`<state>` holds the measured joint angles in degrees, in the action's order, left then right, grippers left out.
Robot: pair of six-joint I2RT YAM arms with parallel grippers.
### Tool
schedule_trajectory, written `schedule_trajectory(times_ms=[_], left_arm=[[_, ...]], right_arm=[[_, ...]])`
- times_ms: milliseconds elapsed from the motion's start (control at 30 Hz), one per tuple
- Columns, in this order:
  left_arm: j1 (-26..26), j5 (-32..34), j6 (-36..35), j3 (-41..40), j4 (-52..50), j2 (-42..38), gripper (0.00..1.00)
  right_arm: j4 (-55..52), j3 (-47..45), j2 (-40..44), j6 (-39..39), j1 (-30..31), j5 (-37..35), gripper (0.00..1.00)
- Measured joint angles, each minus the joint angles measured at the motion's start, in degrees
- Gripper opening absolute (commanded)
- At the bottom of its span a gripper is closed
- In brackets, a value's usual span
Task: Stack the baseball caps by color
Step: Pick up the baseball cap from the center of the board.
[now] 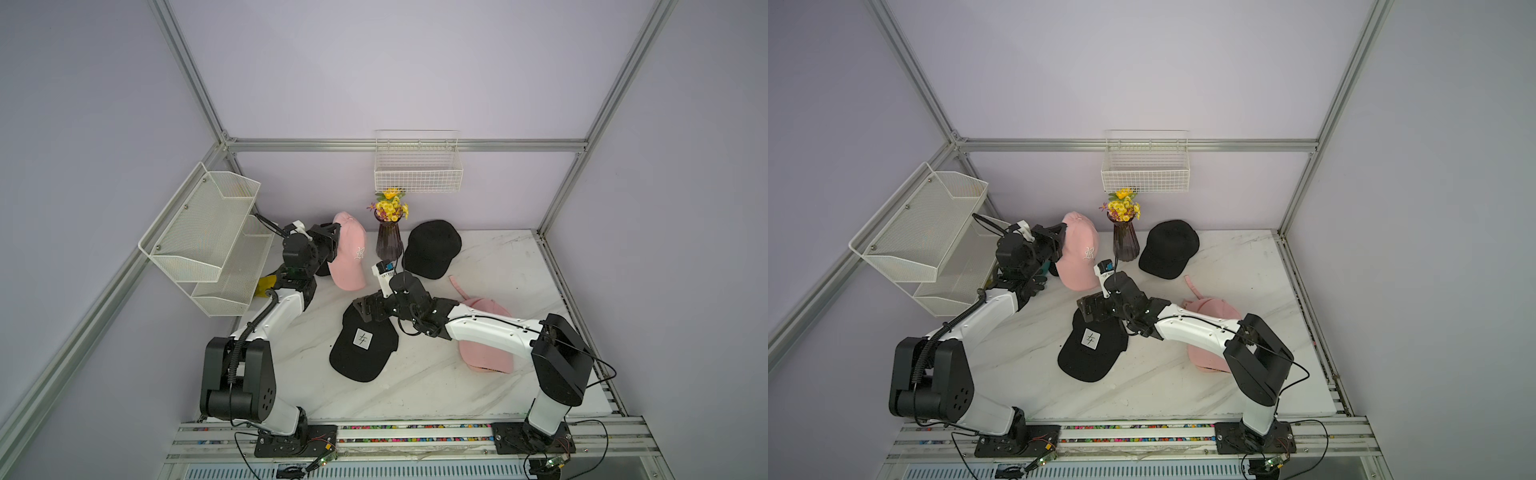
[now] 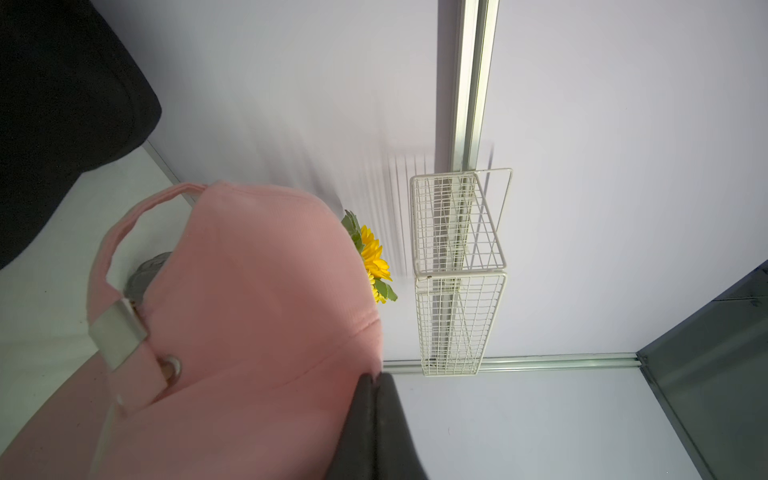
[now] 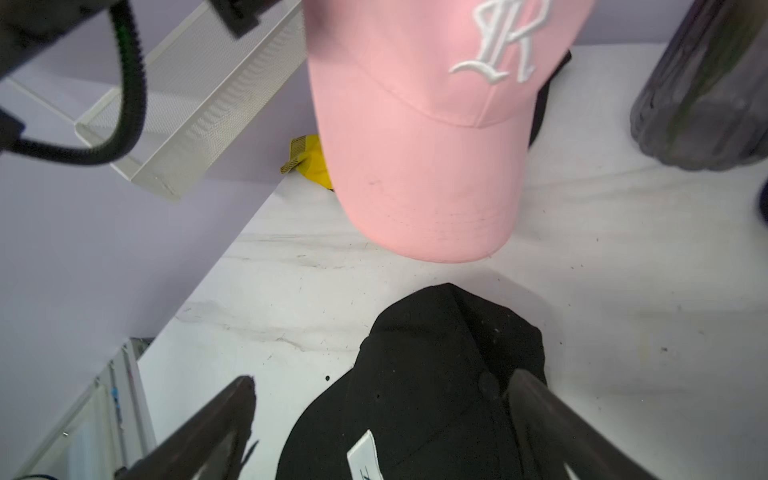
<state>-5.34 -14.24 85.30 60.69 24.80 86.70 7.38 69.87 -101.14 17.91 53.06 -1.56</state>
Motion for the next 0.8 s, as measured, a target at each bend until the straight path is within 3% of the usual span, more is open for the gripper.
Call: schedule_trajectory(times_ms=[133, 333, 533, 800], left_arm=[[-1.25, 0.31, 0.72, 1.53, -0.2, 0.0, 0.0], [-1.66, 1.4, 0.74, 1.81, -1.01, -0.15, 0.0], [-1.79, 2.45, 0.76, 1.81, -3.19, -1.38, 0.0], [-1.81, 2.8, 1.18, 2.47, -3.43, -2.62, 0.0]], right_arm=[[13.16, -8.07, -0.63, -17.53, 1.86, -4.11, 0.97], [20.15, -4.74, -8.44, -35.12, 2.99, -11.85, 0.98], [27.89, -1.14, -14.8, -45.57, 3.1, -20.11, 0.97], [33.64, 5.11, -22.6, -54.75, 3.15, -24.98, 0.97]])
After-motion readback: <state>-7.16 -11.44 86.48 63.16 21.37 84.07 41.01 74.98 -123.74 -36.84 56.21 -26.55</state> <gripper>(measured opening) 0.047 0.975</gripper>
